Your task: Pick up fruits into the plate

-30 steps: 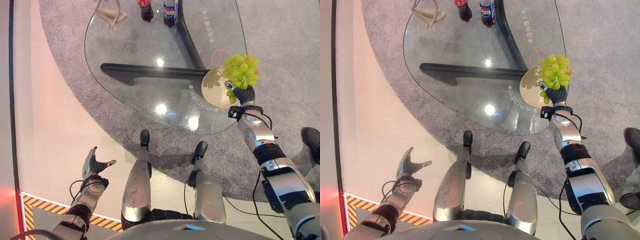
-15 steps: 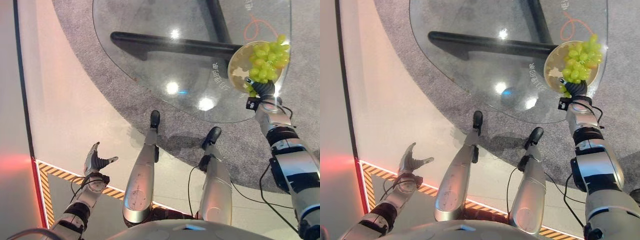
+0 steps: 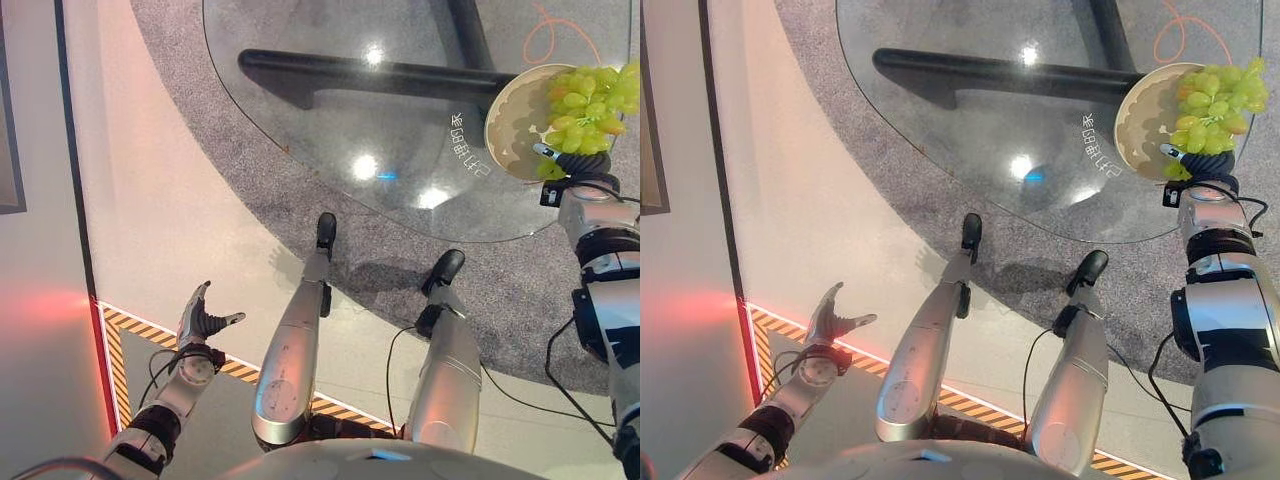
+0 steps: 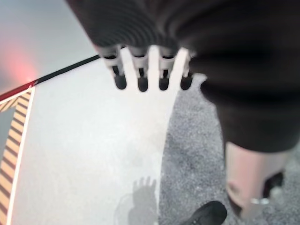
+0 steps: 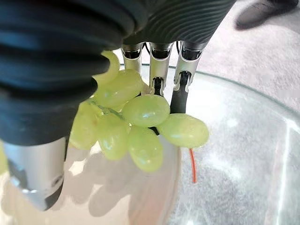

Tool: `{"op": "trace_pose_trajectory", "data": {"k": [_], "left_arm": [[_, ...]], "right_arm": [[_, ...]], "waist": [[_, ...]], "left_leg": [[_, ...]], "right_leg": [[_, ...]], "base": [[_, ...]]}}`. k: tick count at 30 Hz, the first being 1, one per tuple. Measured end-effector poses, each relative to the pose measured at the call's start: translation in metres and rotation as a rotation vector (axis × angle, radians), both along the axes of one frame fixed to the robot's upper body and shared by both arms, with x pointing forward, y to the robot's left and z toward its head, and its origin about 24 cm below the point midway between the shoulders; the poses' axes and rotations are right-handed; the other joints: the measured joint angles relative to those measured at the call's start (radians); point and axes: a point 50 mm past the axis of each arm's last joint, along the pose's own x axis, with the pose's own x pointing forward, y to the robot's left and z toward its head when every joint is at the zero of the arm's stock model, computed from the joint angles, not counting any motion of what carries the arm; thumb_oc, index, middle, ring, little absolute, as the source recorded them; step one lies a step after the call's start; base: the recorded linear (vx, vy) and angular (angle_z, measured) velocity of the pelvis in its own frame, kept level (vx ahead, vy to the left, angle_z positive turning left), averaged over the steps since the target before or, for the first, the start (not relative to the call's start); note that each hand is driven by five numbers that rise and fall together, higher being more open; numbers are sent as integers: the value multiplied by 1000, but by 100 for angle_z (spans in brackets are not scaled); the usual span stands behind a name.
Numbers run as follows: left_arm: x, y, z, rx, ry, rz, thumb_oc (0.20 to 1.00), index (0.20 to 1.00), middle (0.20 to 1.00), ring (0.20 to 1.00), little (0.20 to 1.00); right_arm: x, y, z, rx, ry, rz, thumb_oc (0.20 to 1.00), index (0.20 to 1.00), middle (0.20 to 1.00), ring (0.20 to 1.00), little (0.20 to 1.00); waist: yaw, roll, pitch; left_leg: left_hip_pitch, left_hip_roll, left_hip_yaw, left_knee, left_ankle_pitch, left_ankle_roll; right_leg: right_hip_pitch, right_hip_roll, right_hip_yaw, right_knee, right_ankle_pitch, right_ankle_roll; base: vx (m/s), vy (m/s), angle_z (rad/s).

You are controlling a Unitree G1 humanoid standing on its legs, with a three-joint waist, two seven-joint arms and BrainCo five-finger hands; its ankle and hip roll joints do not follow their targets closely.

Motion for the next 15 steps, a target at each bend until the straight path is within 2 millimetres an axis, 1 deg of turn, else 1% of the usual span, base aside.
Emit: {"op": "trace_pose_trajectory", "data": {"k": [2, 3, 4, 5, 6, 7, 8, 9, 11, 12, 15], "left_arm": [[1, 0, 0, -5, 2, -6, 1000, 1000, 1000, 1000, 1000], [1, 1, 0, -6, 8, -12, 1000, 1000, 1000, 1000, 1000], [1, 1, 1, -7, 9, -12, 1000, 1000, 1000, 1000, 1000], [1, 2, 0, -6, 13, -15, 1000, 1000, 1000, 1000, 1000], [1, 2, 0, -8, 22, -20, 1000, 1000, 1000, 1000, 1000], [1, 2, 0, -8, 33, -21, 1000, 1000, 1000, 1000, 1000], [1, 2, -1, -7, 38, -20, 1000, 1000, 1000, 1000, 1000], [0, 4, -1, -3, 47, -19, 1000, 1000, 1000, 1000, 1000], [1, 7, -1, 2, 69, -24, 1000, 1000, 1000, 1000, 1000], [1, 9, 0, 1, 80, -17, 1000, 1000, 1000, 1000, 1000], [1, 17, 2, 18, 87, 2, 1000, 1000, 1000, 1000, 1000]], "right_arm": [[1, 2, 0, -81, 57, 44, 1000, 1000, 1000, 1000, 1000], [3, 5, 3, -154, 95, 103, 1000, 1000, 1000, 1000, 1000], [5, 7, 5, -181, 99, 131, 1000, 1000, 1000, 1000, 1000], [7, 11, 8, -206, 100, 168, 1000, 1000, 1000, 1000, 1000], [10, 19, 15, -268, 96, 252, 1000, 1000, 1000, 1000, 1000], [13, 25, 20, -294, 86, 304, 1000, 1000, 1000, 1000, 1000], [14, 27, 21, -302, 86, 325, 1000, 1000, 1000, 1000, 1000], [16, 33, 21, -323, 111, 387, 1000, 1000, 1000, 1000, 1000], [16, 37, 14, -335, 185, 458, 1000, 1000, 1000, 1000, 1000], [14, 36, 6, -318, 223, 472, 1000, 1000, 1000, 1000, 1000], [7, 28, -13, -281, 333, 449, 1000, 1000, 1000, 1000, 1000]], "waist": [[-1, 0, 0], [-1, 0, 0], [-4, 0, 0], [-5, -1, 0], [-8, -1, 0], [-9, -1, 0], [-9, -1, 0], [-12, -2, 0], [-12, -4, 0], [-9, -5, 0], [-11, -13, -1]], "left_leg": [[5, 1, -2, 5, -2, -1], [5, 1, -4, 12, -3, -1], [6, 2, -5, 16, -6, -2], [5, 3, -6, 17, -5, -2], [2, 5, -10, 23, -6, -2], [2, 5, -10, 29, -6, -2], [2, 5, -11, 31, -6, -2], [4, 6, -16, 32, -6, -2], [21, 8, -21, 33, -6, -2], [35, 9, -23, 33, -6, -1], [70, 12, -34, 30, -8, -2]], "right_leg": [[7, -1, -3, 3, -1, 0], [11, 1, -3, 5, -2, -1], [12, 0, -4, 10, -3, -2], [13, 2, -4, 10, -2, -2], [14, 3, -6, 12, -3, -2], [16, 4, -6, 12, -3, -2], [18, 4, -6, 11, -3, -2], [27, 7, -9, 8, -3, -2], [51, 12, -14, -5, 1, -6], [71, 16, -14, -13, 4, -9], [123, 21, -29, -34, 5, -11]], "base": [[17, -30, 3], [-67, -11, 1], [14, -41, 1], [10, -45, 2], [10, -72, 2], [4, -79, 2], [0, -77, 3], [-16, -60, 7], [-19, -77, 5], [-6, -64, 2], [-22, -61, 8]]}}
